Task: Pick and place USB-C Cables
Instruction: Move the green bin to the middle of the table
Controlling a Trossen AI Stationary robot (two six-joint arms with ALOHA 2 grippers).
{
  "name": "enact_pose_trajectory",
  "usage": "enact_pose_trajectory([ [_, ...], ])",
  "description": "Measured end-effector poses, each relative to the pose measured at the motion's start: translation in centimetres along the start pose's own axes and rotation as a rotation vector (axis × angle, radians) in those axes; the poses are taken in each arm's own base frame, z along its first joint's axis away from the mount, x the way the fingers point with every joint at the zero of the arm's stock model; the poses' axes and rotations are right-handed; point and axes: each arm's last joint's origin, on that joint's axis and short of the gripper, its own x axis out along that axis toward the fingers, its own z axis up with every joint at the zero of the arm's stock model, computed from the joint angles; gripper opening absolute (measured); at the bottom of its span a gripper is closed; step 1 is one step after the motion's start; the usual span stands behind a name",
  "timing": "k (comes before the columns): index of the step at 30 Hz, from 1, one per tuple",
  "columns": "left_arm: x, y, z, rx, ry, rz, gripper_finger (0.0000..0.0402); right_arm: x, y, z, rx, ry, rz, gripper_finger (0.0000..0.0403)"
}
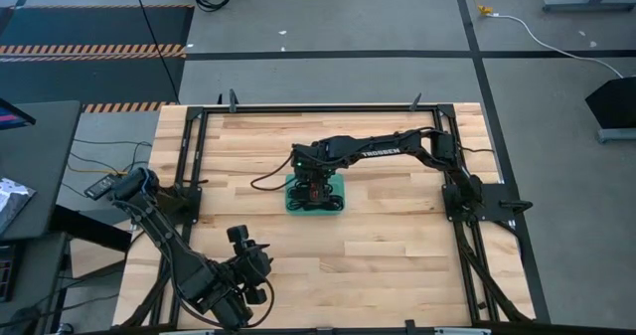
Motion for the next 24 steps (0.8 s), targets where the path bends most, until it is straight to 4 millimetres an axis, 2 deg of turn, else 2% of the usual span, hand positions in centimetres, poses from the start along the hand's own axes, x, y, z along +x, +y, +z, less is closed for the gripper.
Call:
enact_pose_trajectory([
  [10, 0.0, -0.01, 0.01, -0.001, 0.0, -0.001, 0.0172, 0.13, 0.04, -0.05, 0.018, 0.004, 0.004, 0.0079],
  [20, 0.0, -0.02, 0.01, -0.003, 0.0, -0.002, 0.0172, 0.08, 0.09, -0.06, 0.022, 0.004, 0.021, 0.0084],
  [24, 0.01, -0.03, 0.01, -0.004, 0.0, -0.002, 0.0172, -0.7, 0.06, -0.04, 0.029, -0.005, 0.03, 0.0089],
])
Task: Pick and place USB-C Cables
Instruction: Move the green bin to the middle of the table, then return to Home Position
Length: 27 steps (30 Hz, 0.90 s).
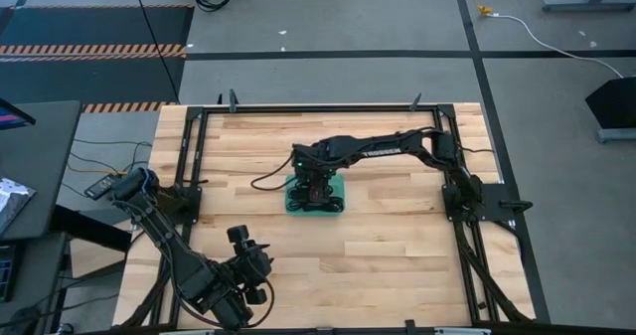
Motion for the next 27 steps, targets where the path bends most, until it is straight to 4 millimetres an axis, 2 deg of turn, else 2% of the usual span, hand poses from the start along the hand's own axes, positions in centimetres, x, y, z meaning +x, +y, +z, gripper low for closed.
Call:
enact_pose_trajectory([
  [4, 0.0, 0.0, 0.0, -0.002, 0.0, -0.001, 0.0172, -1.5, -0.1, 0.1, 0.003, -0.027, -0.014, 0.0094],
  [14, 0.0, 0.0, 0.0, -0.005, -0.002, -0.004, 0.0172, -7.6, 0.2, 0.2, 0.01, -0.146, -0.012, 0.0098],
  [18, 0.0, -0.1, 0.0, -0.005, -0.002, -0.005, 0.0172, -9.9, 0.9, -0.2, -0.01, -0.176, 0.084, 0.0098],
  [23, 0.0, -0.1, 0.1, -0.007, -0.01, -0.001, 0.0172, -11.4, 2.5, -0.6, -0.034, -0.188, 0.167, 0.0095],
  [27, 0.0, 0.0, 0.3, -0.008, -0.075, 0.04, 0.0172, -11.7, 3.5, -0.4, -0.07, -0.24, 0.172, 0.0094],
])
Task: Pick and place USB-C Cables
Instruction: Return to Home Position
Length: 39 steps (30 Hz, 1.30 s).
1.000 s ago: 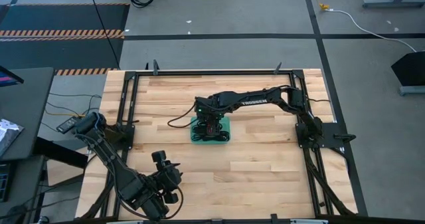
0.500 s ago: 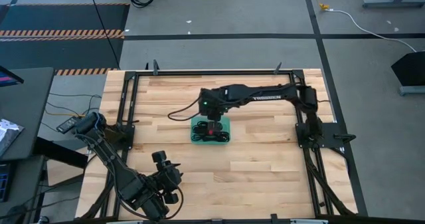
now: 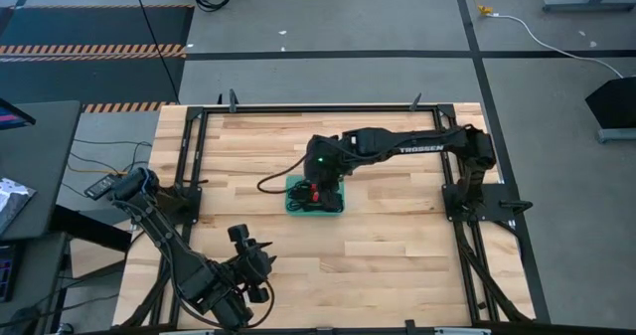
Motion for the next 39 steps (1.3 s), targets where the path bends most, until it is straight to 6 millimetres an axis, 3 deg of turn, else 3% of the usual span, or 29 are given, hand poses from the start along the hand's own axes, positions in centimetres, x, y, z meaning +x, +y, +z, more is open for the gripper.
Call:
enact_pose_trajectory([
  [9, 1.4, 1.7, 1.2, 0.09, -0.159, 0.22, 0.0172, 0.9, 1.9, 0.7, -0.125, -0.103, 0.058, 0.0094],
  [16, 3.9, 4.2, 1.7, 0.119, -0.095, 0.355, 0.0172, 3.5, 1.2, -1.6, -0.051, -0.034, 0.047, 0.0094],
  [20, 6.8, 5.3, 1.2, 0.144, 0.015, 0.401, 0.0172, 3.1, 0.0, -3.1, -0.027, 0.077, -0.043, 0.0094],
  [25, 12.8, 6.7, 1.0, 0.225, 0.208, 0.311, 0.0172, 2.3, -1.5, -5.1, 0.126, 0.25, -0.257, 0.0094],
  [30, 18.5, 7.1, 0.9, 0.236, 0.216, -0.037, 0.0171, 2.4, -1.2, -8.4, 0.161, 0.367, -0.358, 0.0094],
  [35, 19.7, 7.9, 1.1, 0.261, 0.19, -0.085, 0.0171, 1.0, -0.8, -11.6, 0.197, 0.396, -0.448, 0.0094],
  [39, 18.7, 8.4, 2.9, 0.253, 0.056, -0.134, 0.0171, -1.4, -0.3, -11.9, 0.23, 0.229, -0.439, 0.0094],
])
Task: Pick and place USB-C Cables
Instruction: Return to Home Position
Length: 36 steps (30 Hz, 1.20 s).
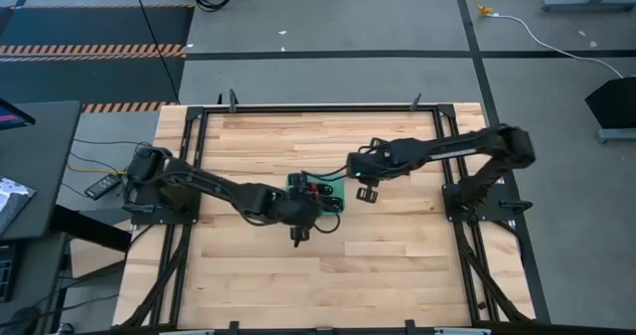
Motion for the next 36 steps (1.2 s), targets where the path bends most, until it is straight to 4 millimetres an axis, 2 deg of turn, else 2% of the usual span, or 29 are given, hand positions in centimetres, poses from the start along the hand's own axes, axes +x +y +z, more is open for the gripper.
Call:
enact_pose_trajectory([
  [3, -1.0, 0.2, 1.3, 0.004, -0.126, -0.1, 0.0171, -2.0, -0.2, 0.1, 0.037, -0.162, 0.043, 0.0094],
  [7, -1.6, 0.3, 2.0, 0.022, -0.199, -0.176, 0.0171, -4.1, 0.2, -0.2, 0.052, -0.331, 0.156, 0.0094],
  [11, -0.9, 1.0, 2.0, 0.003, -0.232, -0.183, 0.017, -4.5, 0.9, -1.1, -0.006, -0.402, 0.196, 0.0094],
  [16, 0.2, 2.5, 0.9, -0.09, -0.459, -0.306, 0.0136, -4.8, 1.2, -2.5, -0.011, -0.452, 0.197, 0.0094],
  [21, -0.1, 5.2, -1.7, -0.201, -0.567, -0.29, 0.0089, -7.0, 0.9, -3.7, 0.055, -0.581, 0.194, 0.0094],
  [25, -2.6, 7.4, -3.3, -0.281, -0.661, -0.247, 0.0048, -8.5, 0.6, -4.7, 0.094, -0.71, 0.179, 0.0094],
  [29, -5.3, 8.2, -5.6, -0.31, -0.71, -0.25, 0.0008, -7.8, 0.3, -6.5, 0.104, -0.733, 0.12, 0.0094],
  [33, -7.8, 8.9, -8.0, -0.341, -0.803, -0.236, 0.0011, -6.8, -0.1, -8.4, 0.107, -0.789, 0.115, 0.0094],
  [35, -8.2, 8.8, -9.9, -0.355, -0.802, -0.238, 0.0011, -6.8, -0.3, -9.1, 0.124, -0.864, 0.158, 0.0094],
  [36, -8.4, 9.0, -10.1, -0.366, -0.84, -0.229, 0.001, -6.5, -0.4, -9.6, 0.121, -0.877, 0.167, 0.0094],
])
